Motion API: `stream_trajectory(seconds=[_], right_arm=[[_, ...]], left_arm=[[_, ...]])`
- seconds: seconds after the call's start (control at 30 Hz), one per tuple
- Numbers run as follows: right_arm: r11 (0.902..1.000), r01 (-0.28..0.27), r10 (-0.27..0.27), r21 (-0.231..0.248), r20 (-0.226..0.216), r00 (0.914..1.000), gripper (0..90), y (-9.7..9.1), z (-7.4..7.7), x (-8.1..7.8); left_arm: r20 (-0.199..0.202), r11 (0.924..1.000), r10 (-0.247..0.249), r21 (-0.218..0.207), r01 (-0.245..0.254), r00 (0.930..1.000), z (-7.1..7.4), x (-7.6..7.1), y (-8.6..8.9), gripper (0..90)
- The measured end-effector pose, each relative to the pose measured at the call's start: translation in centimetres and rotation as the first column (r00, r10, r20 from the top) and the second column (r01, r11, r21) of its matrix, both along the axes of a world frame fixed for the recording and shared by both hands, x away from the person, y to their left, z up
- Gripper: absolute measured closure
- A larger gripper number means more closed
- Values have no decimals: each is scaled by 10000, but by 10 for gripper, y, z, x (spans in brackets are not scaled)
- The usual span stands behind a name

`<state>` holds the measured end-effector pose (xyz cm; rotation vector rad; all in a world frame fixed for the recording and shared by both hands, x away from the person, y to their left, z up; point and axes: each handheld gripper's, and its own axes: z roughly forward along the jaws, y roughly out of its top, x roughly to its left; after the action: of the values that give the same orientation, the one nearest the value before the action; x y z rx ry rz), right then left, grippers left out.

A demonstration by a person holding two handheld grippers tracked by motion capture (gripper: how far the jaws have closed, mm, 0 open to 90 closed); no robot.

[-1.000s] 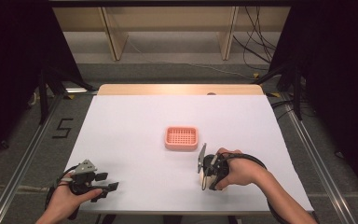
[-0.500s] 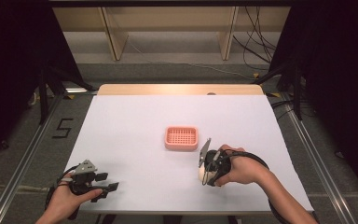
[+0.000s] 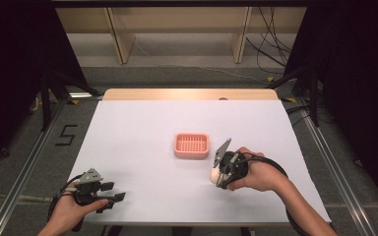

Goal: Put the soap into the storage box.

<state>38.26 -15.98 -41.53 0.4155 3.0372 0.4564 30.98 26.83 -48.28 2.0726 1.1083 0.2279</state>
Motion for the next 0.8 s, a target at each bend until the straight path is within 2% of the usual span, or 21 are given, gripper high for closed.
stream_trajectory(seconds=[0.03, 0.17, 0.23, 0.37, 0.47, 0.5, 0.57, 0.6, 0.63, 0.67, 0.8], right_arm=[[10000, -42, 40, 80, 188, 9998, 504, -1, 1, 1], [9998, 166, -168, 127, 181, 9997, 504, -3, 4, 2], [9998, 64, -69, 186, 276, 9996, 504, -4, 5, 4], [9990, 389, -396, 228, 291, 9988, 504, -6, 8, 6], [9992, 192, -206, 338, 399, 9990, 504, -6, 7, 8], [9991, 311, -321, 300, 340, 9989, 504, -6, 8, 8], [9977, 600, -610, 302, 341, 9976, 504, -6, 8, 7], [9989, 314, -326, 352, 345, 9989, 504, -6, 8, 10], [9989, 267, -284, 398, 426, 9987, 504, -7, 8, 11], [9989, 267, -284, 398, 426, 9987, 504, -7, 8, 11], [9987, 327, -346, 389, 479, 9983, 504, -7, 10, 13]], left_arm=[[-9, 10000, 19, 44, -19, 10000, 0, 0, 0, 350], [-13, 10000, -58, 24, 58, 10000, 0, 0, 0, 350], [-8, 10000, -55, 15, 55, 10000, 0, 0, 0, 350], [-4, 10000, -66, 15, 66, 10000, 0, 0, 0, 350], [-10, 10000, -67, 25, 67, 10000, 0, 0, 1, 350], [31, 10000, 6, -89, -6, 10000, 0, 0, 0, 350], [23, 10000, 13, -53, -13, 10000, 0, 0, 0, 350], [12, 10000, 11, -24, -11, 10000, 0, 0, 0, 350], [33, 10000, 4, -32, -4, 10000, 0, 0, 0, 349], [6, 10000, -5, 82, 5, 10000, 0, 1, 1, 349], [9, 10000, -69, 37, 69, 10000, 0, 0, 1, 350]])
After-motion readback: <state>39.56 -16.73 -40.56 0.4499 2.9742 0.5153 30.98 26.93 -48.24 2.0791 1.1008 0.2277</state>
